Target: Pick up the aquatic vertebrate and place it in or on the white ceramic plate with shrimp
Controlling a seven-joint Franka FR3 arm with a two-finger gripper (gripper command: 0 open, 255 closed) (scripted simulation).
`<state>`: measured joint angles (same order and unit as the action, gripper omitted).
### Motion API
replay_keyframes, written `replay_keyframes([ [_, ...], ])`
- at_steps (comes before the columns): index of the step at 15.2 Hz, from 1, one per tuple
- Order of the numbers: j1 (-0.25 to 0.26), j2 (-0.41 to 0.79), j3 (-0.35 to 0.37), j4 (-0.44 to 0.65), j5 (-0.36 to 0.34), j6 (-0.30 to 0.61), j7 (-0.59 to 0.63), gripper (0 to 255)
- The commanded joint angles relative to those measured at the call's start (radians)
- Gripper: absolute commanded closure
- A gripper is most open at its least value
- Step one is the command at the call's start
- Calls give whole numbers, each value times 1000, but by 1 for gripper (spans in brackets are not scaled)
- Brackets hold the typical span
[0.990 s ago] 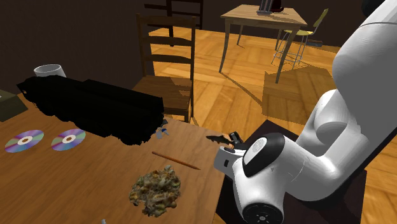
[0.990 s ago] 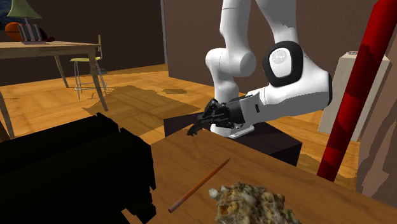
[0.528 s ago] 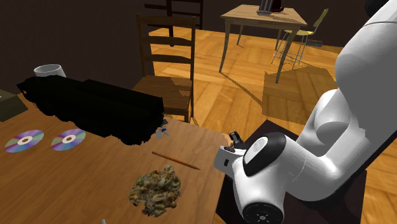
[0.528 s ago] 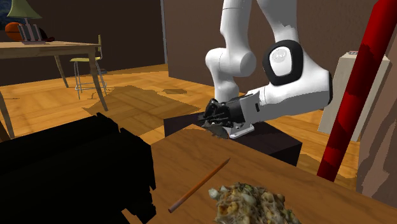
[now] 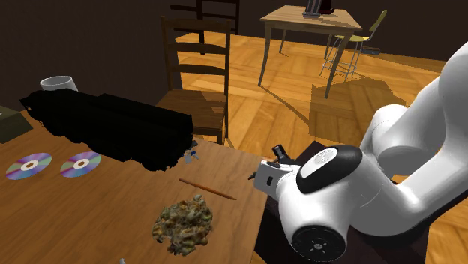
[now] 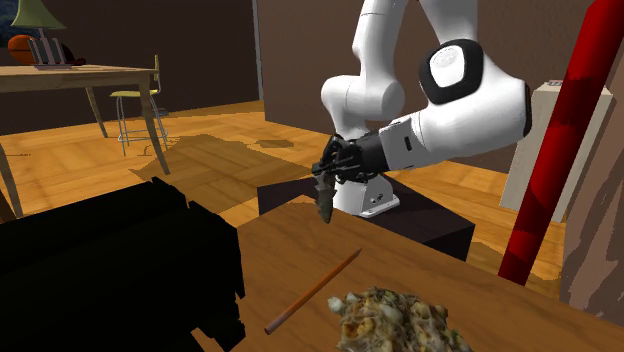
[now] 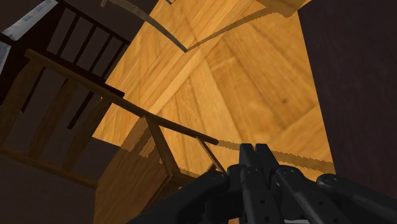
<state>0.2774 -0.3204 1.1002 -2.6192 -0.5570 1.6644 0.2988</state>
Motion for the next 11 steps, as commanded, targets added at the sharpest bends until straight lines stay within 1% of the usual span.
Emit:
replay_keyframes([
  [1, 23, -38, -25, 4, 17, -9, -39, 255],
  [6, 71, -117, -80, 16, 43, -39, -122, 255],
  [11, 106, -180, -128, 34, 54, -74, -195, 255],
])
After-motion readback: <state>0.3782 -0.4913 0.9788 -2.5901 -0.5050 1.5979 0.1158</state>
